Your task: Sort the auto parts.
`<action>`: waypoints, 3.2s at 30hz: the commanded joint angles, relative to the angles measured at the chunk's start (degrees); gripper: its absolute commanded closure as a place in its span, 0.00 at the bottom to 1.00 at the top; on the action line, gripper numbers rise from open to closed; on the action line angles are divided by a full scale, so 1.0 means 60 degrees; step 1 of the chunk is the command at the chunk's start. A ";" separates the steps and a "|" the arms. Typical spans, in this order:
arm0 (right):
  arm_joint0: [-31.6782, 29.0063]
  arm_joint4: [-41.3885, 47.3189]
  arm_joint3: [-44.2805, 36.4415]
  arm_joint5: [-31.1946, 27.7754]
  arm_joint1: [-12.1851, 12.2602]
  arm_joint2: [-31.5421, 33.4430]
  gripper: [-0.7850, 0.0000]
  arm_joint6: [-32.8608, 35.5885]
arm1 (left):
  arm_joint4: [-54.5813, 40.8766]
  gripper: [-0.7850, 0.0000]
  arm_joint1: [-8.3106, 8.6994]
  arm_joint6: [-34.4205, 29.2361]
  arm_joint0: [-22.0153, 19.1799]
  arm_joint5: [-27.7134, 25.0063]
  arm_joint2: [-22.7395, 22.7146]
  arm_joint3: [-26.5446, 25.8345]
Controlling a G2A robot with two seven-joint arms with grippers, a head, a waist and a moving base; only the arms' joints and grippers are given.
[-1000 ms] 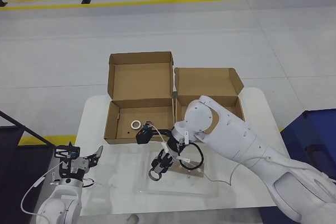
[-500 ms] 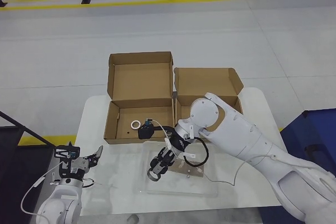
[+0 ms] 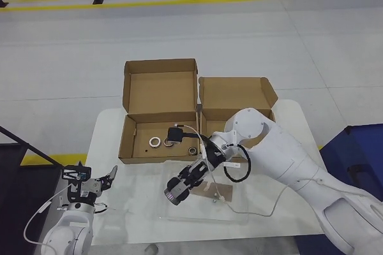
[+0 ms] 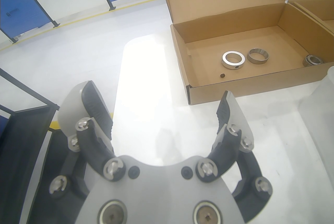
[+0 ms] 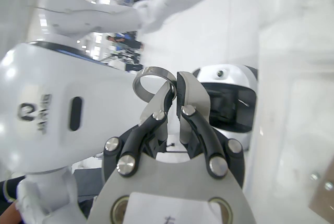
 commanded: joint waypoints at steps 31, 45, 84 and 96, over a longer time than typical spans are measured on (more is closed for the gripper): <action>-0.1123 0.6022 -0.1562 0.0586 -0.0070 -0.0372 1.00 0.0000 | 0.0000 0.00 0.0000 0.0000 0.0000 0.0000 0.0000 0.0000; -0.1948 0.8413 -0.2696 0.3438 -0.0864 -0.0871 1.00 0.0000 | 0.0000 0.00 0.0000 0.0000 0.0000 0.0000 0.0000 0.0000; -0.3425 0.5912 -0.3474 0.5728 -0.0848 0.0081 1.00 -0.2228 | 0.0000 0.00 0.0000 0.0000 0.0000 0.0000 0.0000 0.0000; -0.3047 0.3522 -0.3752 0.4031 -0.0772 0.0755 1.00 -0.2668 | 0.0000 0.00 0.0000 0.0000 0.0000 0.0000 0.0000 0.0000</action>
